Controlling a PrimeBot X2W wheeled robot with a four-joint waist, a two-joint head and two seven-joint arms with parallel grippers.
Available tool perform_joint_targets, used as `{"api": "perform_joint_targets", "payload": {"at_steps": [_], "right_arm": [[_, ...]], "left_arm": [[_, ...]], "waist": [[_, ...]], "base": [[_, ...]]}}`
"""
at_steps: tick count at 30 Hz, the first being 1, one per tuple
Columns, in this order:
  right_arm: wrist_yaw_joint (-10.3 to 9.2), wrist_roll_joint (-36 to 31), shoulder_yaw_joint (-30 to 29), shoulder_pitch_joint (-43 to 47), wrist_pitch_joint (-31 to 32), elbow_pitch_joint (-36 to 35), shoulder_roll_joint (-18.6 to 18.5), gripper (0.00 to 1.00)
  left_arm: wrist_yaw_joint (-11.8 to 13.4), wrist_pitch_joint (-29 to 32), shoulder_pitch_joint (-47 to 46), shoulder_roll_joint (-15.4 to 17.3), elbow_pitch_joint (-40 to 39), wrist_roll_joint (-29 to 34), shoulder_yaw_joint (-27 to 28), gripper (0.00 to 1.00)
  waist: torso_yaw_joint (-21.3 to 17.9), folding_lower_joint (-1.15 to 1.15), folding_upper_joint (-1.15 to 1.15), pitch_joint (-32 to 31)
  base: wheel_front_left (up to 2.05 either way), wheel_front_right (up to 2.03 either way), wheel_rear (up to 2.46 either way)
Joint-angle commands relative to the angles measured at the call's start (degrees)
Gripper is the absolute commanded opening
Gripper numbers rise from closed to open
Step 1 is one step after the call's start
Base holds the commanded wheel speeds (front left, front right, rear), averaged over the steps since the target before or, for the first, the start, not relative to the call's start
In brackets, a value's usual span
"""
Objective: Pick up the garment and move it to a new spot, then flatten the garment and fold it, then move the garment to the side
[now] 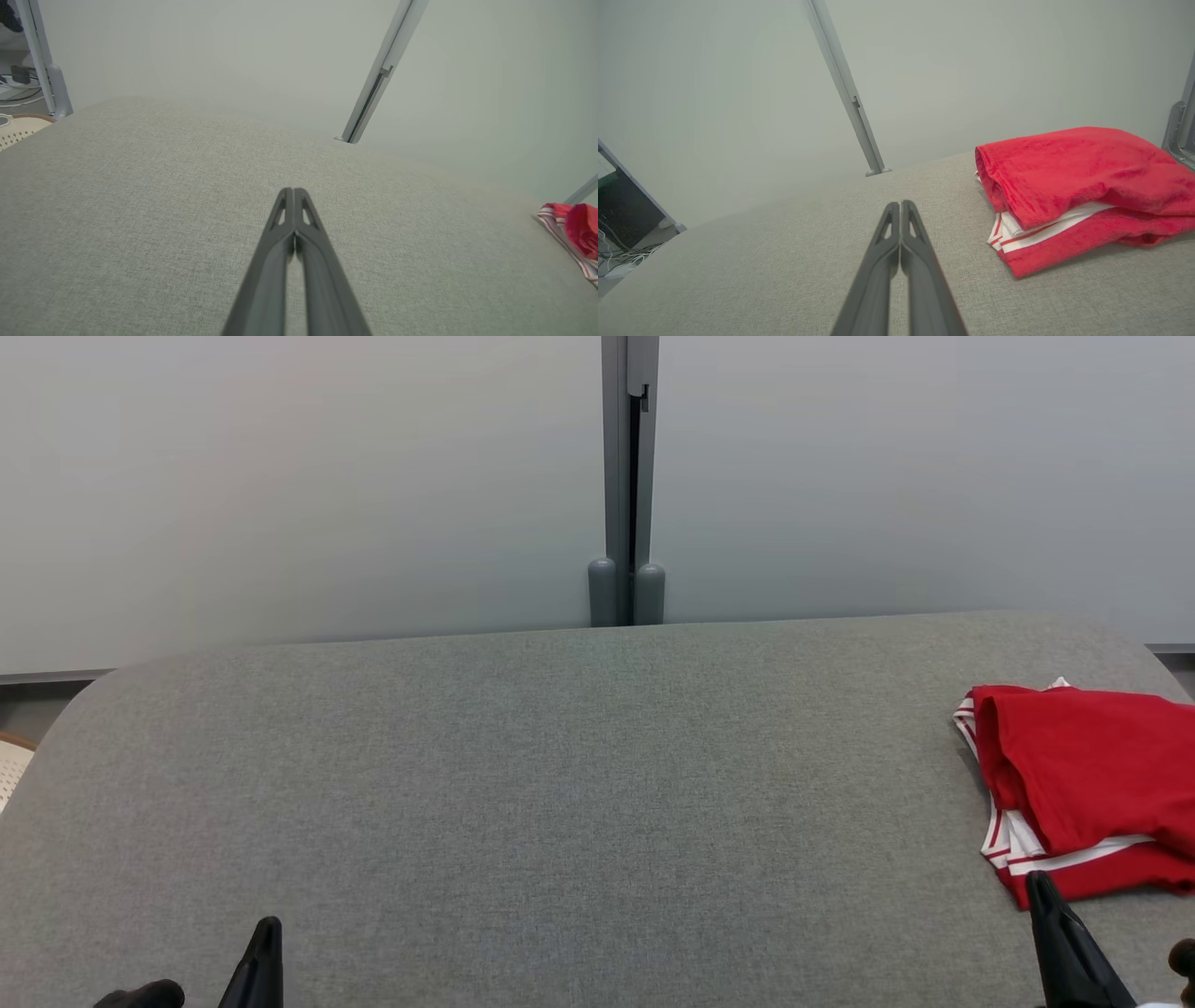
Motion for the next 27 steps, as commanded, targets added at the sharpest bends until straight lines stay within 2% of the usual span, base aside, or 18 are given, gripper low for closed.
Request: {"api": "perform_joint_targets", "payload": {"at_steps": [1, 27], "right_arm": [[-0.01, 2.2, -0.4, -1.8, 0.1, -0.1, -0.3, 0.0], [-0.03, 23.9, -1.5, -7.9, 1.2, 5.6, 0.7, 0.0]], "left_arm": [[-0.6, 0.4, -2.2, 0.3, -0.4, -1.7, 1.2, 0.0], [-5.2, 5.4, -7.3, -4.1, 2.6, -18.9, 6.7, 0.0]], "waist": [[0.0, 0.0, 0.0, 0.1], [-0.3, 0.0, 0.0, 1.3]], "base": [[0.0, 0.0, 0.0], [0.0, 0.0, 0.0]]}}
